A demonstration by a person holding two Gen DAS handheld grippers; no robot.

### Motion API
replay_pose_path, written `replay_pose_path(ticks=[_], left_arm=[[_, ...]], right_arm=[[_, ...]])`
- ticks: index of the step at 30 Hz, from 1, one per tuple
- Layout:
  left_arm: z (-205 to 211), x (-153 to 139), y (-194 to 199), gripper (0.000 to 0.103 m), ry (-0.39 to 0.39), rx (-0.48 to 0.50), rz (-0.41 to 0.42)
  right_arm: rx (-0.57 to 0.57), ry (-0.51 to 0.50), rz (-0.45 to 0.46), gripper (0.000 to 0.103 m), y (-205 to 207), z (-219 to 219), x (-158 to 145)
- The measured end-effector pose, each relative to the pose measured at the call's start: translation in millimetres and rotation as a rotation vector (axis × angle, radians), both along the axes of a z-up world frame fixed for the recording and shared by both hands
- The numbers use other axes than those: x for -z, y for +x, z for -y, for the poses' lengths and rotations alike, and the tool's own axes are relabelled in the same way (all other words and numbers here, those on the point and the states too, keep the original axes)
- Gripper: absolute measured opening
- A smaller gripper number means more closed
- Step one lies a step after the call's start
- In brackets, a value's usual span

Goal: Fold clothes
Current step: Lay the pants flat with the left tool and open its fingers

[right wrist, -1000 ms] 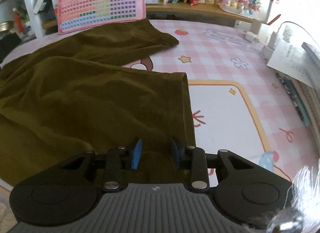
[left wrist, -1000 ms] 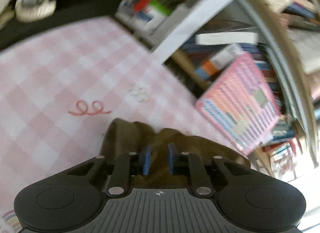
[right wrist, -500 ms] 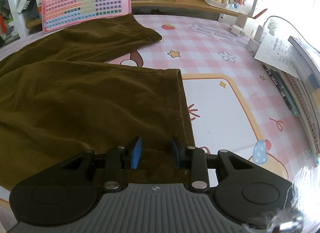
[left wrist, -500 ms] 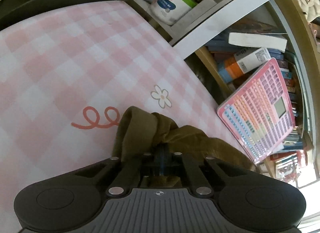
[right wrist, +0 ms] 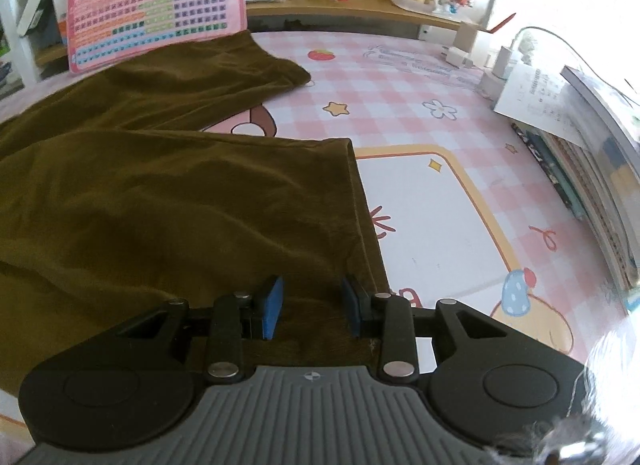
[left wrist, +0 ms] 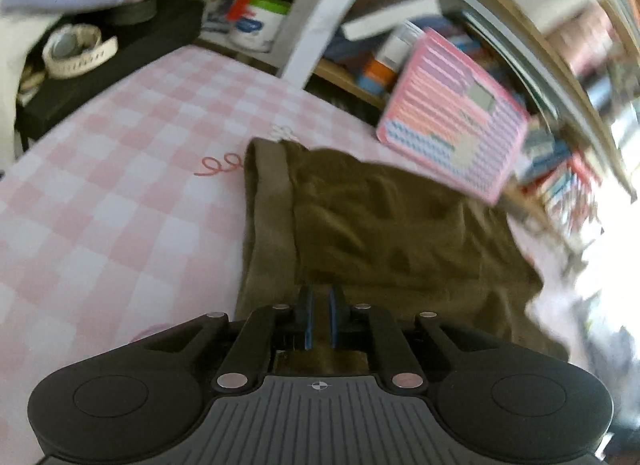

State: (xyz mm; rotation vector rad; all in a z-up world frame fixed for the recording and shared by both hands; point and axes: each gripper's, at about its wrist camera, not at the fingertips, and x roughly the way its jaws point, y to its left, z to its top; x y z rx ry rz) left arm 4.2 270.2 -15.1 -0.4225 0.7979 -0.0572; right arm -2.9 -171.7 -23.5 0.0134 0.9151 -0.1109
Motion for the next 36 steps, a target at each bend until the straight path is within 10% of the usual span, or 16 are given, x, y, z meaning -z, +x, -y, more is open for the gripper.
replay_pose_path(ticks=[15,26,33,36], left_arm=[[55.0,2.0,-29.0,0.011,0.115,0.177,-0.022],[88.1,10.7,-39.9,0.012,0.197,0.305,-0.065],[91.1,8.2,-44.3,0.034,0.248,0.323,-0.051],[96.3,7.2,-45.5,0.061,0.298,0.334,-0.05]], right_arm=[[0.073,0.141,0.079,0.04,-74.7,-34.8,-24.4],[0.07,0.067,0.072,0.047,-103.0,-53.8,-21.3],[0.079,0.063,0.063,0.05,-109.4,-56.9,-19.1],[0.073,0.06,0.061,0.054,-109.3,-59.4,-19.0]])
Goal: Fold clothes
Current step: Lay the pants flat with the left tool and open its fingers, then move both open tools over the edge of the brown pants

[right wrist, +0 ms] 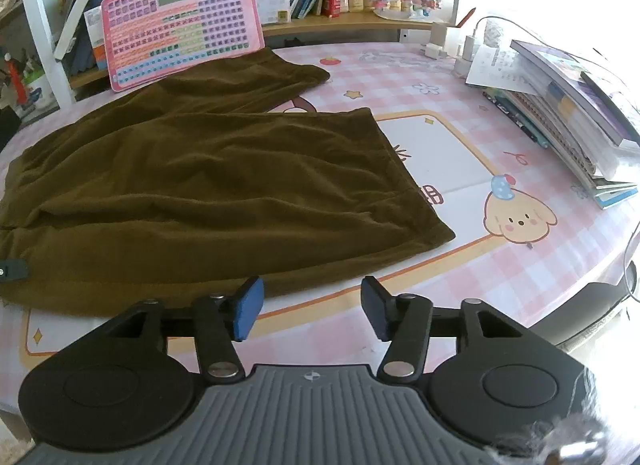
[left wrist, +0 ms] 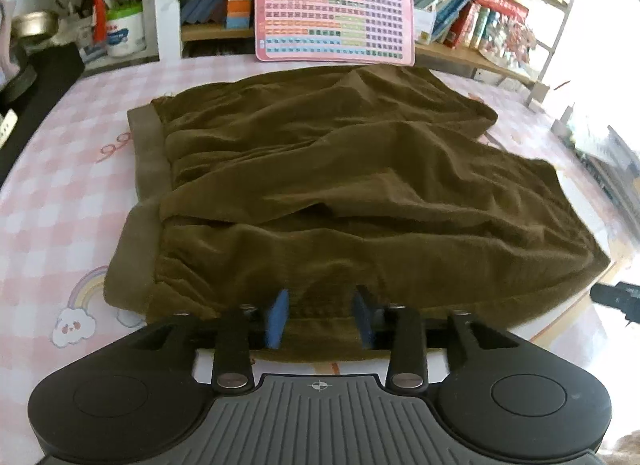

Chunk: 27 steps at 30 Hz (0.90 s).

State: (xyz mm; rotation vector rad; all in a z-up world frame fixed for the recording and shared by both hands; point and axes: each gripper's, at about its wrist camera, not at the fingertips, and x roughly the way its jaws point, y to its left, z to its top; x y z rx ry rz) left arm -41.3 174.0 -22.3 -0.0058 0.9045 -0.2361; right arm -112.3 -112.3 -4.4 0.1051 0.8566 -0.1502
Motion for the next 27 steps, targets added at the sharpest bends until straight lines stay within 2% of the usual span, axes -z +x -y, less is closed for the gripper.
replay_pose_path(ticks=[1,10,14,22,27], left_arm=[[1.6,-0.9,-0.7,0.069,0.016,0.004,0.007],[12.9,-3.9,-2.1,0.076,0.076,0.063,0.036],[15.4,-3.7,-2.0,0.078,0.085,0.076,0.039],[16.5,-2.6,1.0,0.088,0.075,0.083,0.039],[15.2,-3.5,3.1,0.09,0.052,0.079,0.043]], right_arm=[[-0.002,-0.001,-0.001,0.056,0.0,-0.7,0.0],[0.001,-0.008,-0.008,0.058,-0.8,-2.8,0.6],[0.014,-0.015,-0.008,0.069,-3.4,-3.1,0.3],[0.032,-0.038,-0.009,0.087,-3.3,-3.1,-0.2],[0.021,-0.061,0.001,0.09,-0.8,-5.8,-3.9]])
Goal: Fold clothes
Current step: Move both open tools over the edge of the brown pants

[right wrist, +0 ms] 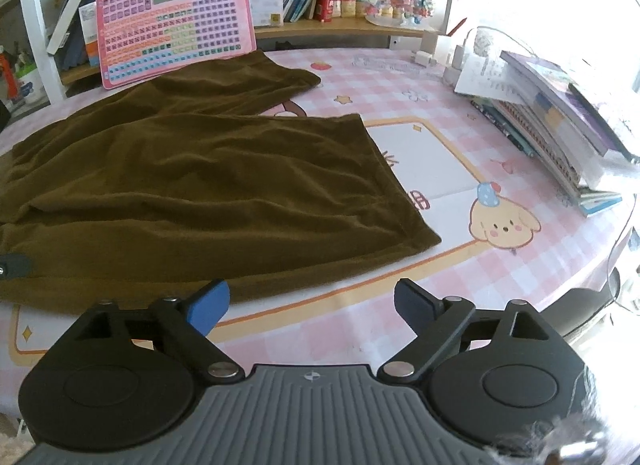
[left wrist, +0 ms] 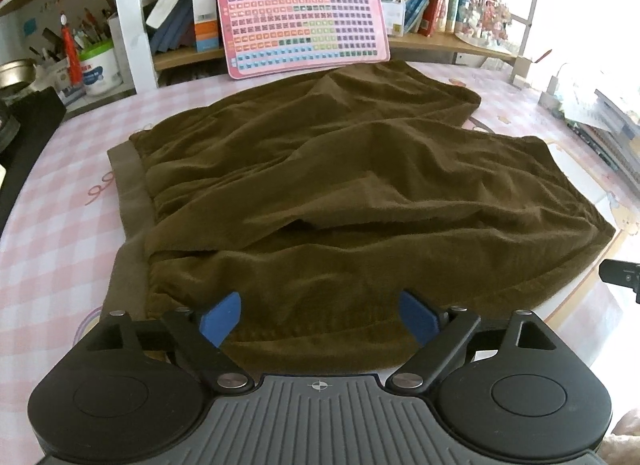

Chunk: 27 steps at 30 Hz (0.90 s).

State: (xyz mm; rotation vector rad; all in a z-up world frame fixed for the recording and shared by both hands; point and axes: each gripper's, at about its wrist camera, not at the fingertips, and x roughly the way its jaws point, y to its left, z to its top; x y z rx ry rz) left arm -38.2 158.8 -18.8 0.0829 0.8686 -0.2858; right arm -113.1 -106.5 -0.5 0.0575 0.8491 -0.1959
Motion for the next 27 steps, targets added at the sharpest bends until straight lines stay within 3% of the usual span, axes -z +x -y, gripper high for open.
replay_pose_path(ticks=[7,14,27], left_arm=[[-3.4,-1.5,8.4,0.091,-0.046,-0.027,0.0],[-15.6,-8.0,27.7,0.091,-0.087,-0.117,-0.008],[-32.2,-25.2,76.5,0.091,-0.025,-0.353,-0.006]], right_arm=[[-0.006,-0.029,0.033,0.092,2.8,1.8,-9.5],[-0.033,-0.011,0.071,0.092,28.6,23.5,-25.9],[-0.245,0.0,0.127,0.094,151.3,75.8,-38.0]])
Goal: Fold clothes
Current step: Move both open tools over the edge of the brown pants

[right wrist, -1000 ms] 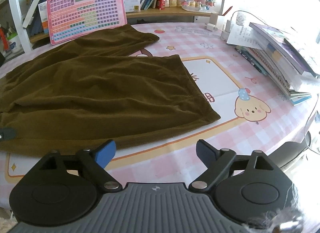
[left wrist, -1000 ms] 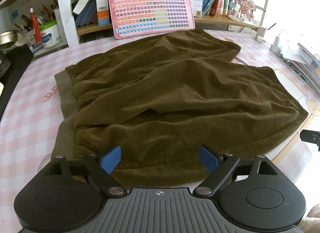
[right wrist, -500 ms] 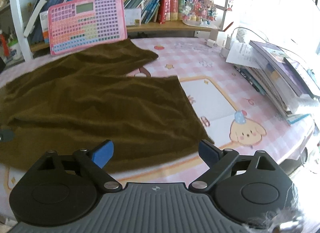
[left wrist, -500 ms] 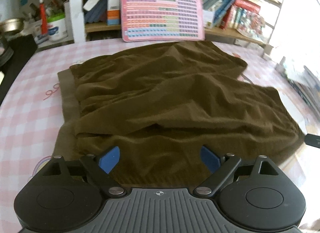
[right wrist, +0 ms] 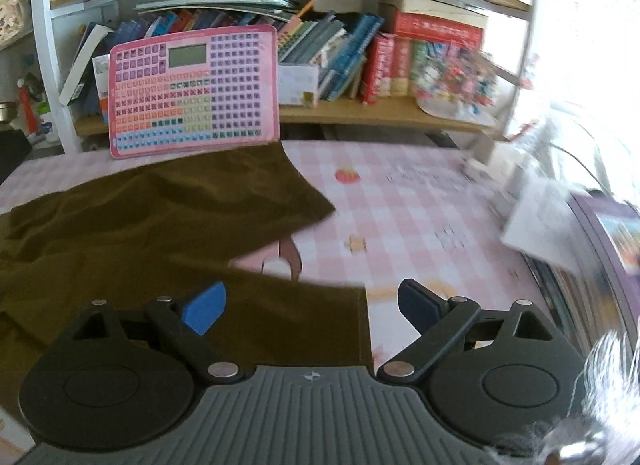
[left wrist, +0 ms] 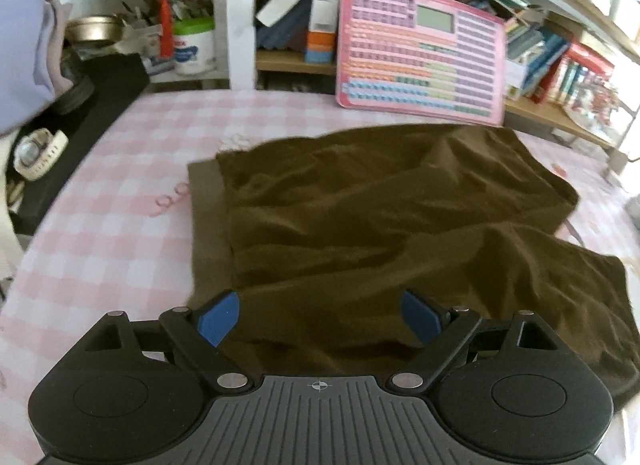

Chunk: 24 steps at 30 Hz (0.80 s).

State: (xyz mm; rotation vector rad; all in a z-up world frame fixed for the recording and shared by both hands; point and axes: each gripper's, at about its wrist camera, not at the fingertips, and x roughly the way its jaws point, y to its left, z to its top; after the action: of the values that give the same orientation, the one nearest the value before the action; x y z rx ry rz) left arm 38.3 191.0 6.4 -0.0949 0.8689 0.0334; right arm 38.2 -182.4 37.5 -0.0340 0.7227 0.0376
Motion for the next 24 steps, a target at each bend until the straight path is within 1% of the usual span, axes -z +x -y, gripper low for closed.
replay_pose_path(ticks=[3,6,8,10,12,14,17,18,19,20,21,23,24], left_arm=[[-3.5,-12.8,17.4,0.091,-0.012,-0.041,0.016],[-6.0,-27.0,40.1,0.091,-0.022,-0.059,0.039],[-6.1,-33.4,56.3,0.091,0.001,-0.06,0.059],[-5.4,-35.8,73.2,0.091,0.041,-0.065,0.068],[-5.7,-32.4,89.3,0.092,0.078,-0.059,0.061],[-7.0,-25.0,103.5,0.092,0.085,-0.037,0.044],[-10.5,-10.1,122.7,0.092,0.083,-0.023,0.002],[-12.5,-5.4,128.3,0.092,0.076,-0.022,-0.016],[-14.3,-1.8,132.0,0.092,0.072,-0.022,-0.024],[-15.8,0.7,133.5,0.092,0.076,-0.025,-0.019],[-17.2,3.0,134.5,0.092,0.082,-0.028,-0.01],[-21.0,6.4,136.0,0.092,0.104,-0.031,0.007],[-23.8,7.9,137.1,0.092,0.118,-0.03,0.012]], right_arm=[[-0.071,0.007,-0.002,0.094,37.6,6.3,3.8],[-0.167,0.001,-0.013,0.093,80.8,11.7,7.8],[-0.245,-0.009,-0.019,0.093,113.3,13.5,9.6],[-0.322,-0.026,-0.017,0.093,142.5,13.6,11.4],[-0.397,-0.048,-0.013,0.093,170.4,12.0,16.0],[-0.45,-0.057,-0.028,0.091,194.7,10.5,24.4],[-0.494,-0.048,-0.072,0.089,225.9,3.9,39.7],[-0.507,-0.05,-0.082,0.088,233.7,-0.3,45.1],[-0.521,-0.055,-0.091,0.084,240.1,-4.8,50.3],[-0.533,-0.061,-0.097,0.079,245.9,-9.5,54.9],[-0.542,-0.067,-0.1,0.077,252.2,-14.0,59.3],[-0.545,-0.064,-0.106,0.067,266.1,-19.4,66.5],[-0.543,-0.06,-0.109,0.065,273.0,-21.4,69.7]])
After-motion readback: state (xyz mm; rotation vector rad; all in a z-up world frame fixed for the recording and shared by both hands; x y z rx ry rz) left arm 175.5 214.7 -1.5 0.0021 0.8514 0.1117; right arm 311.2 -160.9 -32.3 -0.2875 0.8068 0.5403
